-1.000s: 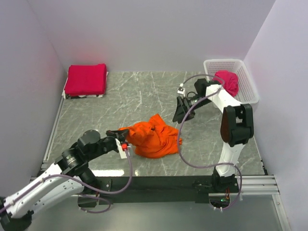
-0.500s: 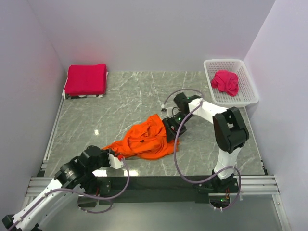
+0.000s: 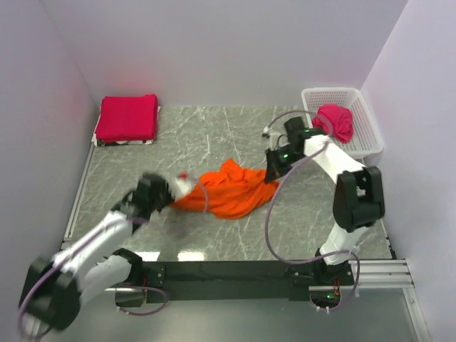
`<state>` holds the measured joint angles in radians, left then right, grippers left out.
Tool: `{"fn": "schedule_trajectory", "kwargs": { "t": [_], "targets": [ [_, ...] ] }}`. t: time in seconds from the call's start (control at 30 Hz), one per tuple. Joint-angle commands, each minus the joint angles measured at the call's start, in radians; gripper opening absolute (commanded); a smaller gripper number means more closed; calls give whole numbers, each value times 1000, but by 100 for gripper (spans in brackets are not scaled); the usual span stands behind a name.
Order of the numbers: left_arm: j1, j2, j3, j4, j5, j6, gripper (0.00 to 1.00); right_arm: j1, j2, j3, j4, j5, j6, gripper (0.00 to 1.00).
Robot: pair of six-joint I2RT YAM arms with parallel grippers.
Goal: Fold and stack the t-shirts
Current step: Flatten the tshirt out
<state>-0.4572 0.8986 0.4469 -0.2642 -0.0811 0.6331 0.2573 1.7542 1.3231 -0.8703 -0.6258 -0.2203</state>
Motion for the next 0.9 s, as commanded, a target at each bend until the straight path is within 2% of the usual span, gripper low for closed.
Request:
{"fn": "schedule_trajectory", "kwargs": {
  "t": [0.0,0.03,0.07,0.1,0.17,0.27,0.3,0.33,0.4,0.43,0.5,0.53,0.6,0.63,0.67,0.7,0.73,0.77,0.8,0.83,0.87],
  "targets": [
    [175,244,307,205,238,-185,1,-46,-172,25,-23,-26,-31,0],
    [201,355,372,207,286,-247,1,-47,-203,4,-16,-29,-33,0],
    [242,402,486,215,332,-275,1,-46,-260,-7,-13,-46,-42,0],
    [258,487,545,209,442,-294,1,-47,-286,-28,-12,-61,-45,0],
    [279,557,704,212,527,-343,1,-30,-370,-53,-10,-98,-56,0],
    [336,649,876,220,697,-414,1,120,-480,-113,25,-45,-60,0],
    [354,681,910,229,768,-430,1,242,-501,-139,55,3,-57,0],
    [392,695,940,235,797,-459,1,299,-512,-148,66,17,-53,0],
    [432,739,1028,174,877,-457,1,443,-475,-148,97,31,-42,0],
    [487,753,1068,142,900,-461,1,483,-457,-148,115,37,-42,0],
    [552,784,1075,68,954,-473,1,589,-392,-133,202,127,-39,0],
    [615,790,1058,50,986,-470,1,682,-327,-122,232,155,-37,0],
    [667,813,1034,-4,1001,-438,8,750,-231,-22,248,201,-34,1],
    [702,824,1021,-33,1006,-364,14,788,-123,32,222,216,-31,14],
    [716,839,1026,-70,1008,-314,27,792,-78,86,187,200,-33,28],
    [729,874,1038,-196,1005,-255,33,784,-52,147,145,180,-28,48],
    [756,888,1065,-240,995,-180,36,768,-59,151,146,155,-28,55],
    [778,901,1076,-271,1003,-170,43,717,-80,137,158,134,-28,74],
    [802,910,1087,-303,1020,-161,52,683,-103,95,190,111,-27,81],
    [848,908,1104,-308,1032,-158,53,647,-142,75,207,63,-2,83],
    [865,898,1112,-311,1052,-159,54,551,-150,48,238,48,16,83]
  ]
}}
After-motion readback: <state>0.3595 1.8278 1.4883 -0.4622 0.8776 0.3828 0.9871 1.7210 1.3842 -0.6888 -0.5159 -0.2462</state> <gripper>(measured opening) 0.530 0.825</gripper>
